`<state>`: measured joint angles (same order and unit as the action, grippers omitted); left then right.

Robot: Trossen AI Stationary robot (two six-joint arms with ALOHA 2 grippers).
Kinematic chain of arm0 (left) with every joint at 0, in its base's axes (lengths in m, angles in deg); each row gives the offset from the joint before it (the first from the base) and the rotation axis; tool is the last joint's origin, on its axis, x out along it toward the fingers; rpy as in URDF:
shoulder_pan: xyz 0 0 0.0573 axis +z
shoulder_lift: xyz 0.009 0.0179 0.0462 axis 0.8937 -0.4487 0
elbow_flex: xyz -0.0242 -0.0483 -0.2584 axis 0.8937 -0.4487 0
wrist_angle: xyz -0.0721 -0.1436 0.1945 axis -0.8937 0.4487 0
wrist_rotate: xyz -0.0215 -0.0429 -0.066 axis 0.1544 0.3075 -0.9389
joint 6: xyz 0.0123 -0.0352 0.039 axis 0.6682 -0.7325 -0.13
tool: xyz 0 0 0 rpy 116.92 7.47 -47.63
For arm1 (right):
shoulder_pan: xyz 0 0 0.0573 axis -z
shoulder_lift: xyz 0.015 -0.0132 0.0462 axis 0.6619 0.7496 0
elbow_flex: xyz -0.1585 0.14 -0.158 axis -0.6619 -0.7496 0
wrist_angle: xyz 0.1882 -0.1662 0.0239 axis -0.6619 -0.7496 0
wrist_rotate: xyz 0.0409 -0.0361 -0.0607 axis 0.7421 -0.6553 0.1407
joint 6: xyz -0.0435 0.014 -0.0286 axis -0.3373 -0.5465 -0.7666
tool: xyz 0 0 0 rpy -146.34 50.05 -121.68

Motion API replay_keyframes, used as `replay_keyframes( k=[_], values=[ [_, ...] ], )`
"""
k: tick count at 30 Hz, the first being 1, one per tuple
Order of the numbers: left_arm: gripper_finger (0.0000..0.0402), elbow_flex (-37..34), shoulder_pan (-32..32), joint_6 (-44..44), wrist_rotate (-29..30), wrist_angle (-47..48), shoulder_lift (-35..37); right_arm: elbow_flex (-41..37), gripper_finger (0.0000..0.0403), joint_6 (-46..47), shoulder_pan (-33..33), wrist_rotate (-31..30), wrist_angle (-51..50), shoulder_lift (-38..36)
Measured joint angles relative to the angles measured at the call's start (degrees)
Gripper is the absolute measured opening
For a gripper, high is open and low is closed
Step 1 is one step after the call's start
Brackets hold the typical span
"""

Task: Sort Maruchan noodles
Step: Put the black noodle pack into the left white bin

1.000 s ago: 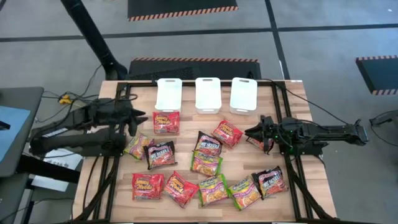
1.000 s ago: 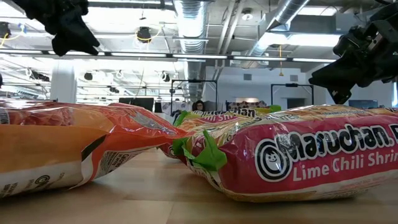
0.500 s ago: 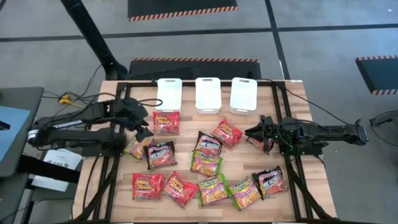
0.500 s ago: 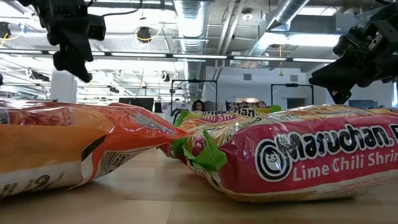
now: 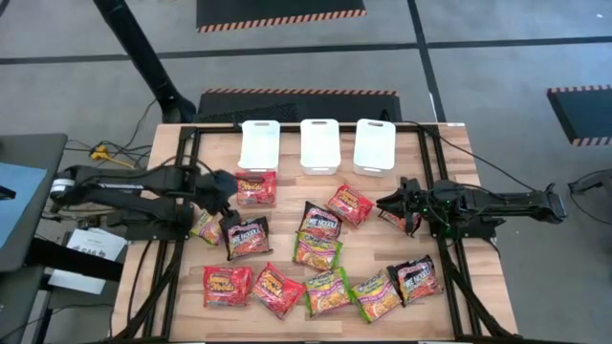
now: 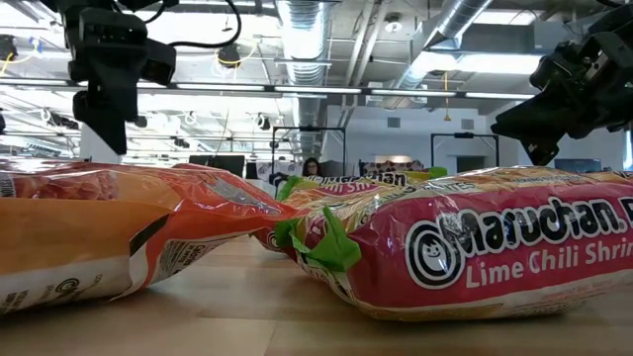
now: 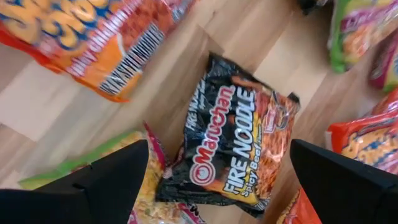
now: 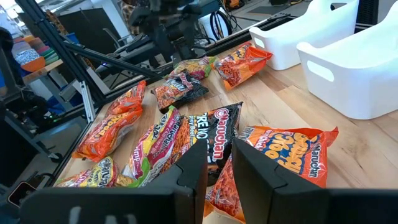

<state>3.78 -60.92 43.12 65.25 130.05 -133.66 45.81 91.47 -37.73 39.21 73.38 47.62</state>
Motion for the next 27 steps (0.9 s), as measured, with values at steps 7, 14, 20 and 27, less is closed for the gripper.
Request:
replay_keyframes(
  k=[7,14,20,27],
  values=[
    [0.0378,0.0,-6.0,-1.4,0.2,-4.5,-6.4,0.0,0.0102,0.0,0.0,0.0,0.0,0.0],
    [0.0378,0.0,-9.1,-1.5,0.4,-6.3,-10.0,0.0,0.0102,0.0,0.0,0.0,0.0,0.0],
    [0.0378,0.0,-11.6,-1.6,2.3,-7.7,-14.2,0.0,0.0102,0.0,0.0,0.0,0.0,0.0],
    [0.0378,0.0,-13.1,-1.0,3.4,-10.5,-19.9,0.0,0.0102,0.0,0.0,0.0,0.0,0.0]
  ],
)
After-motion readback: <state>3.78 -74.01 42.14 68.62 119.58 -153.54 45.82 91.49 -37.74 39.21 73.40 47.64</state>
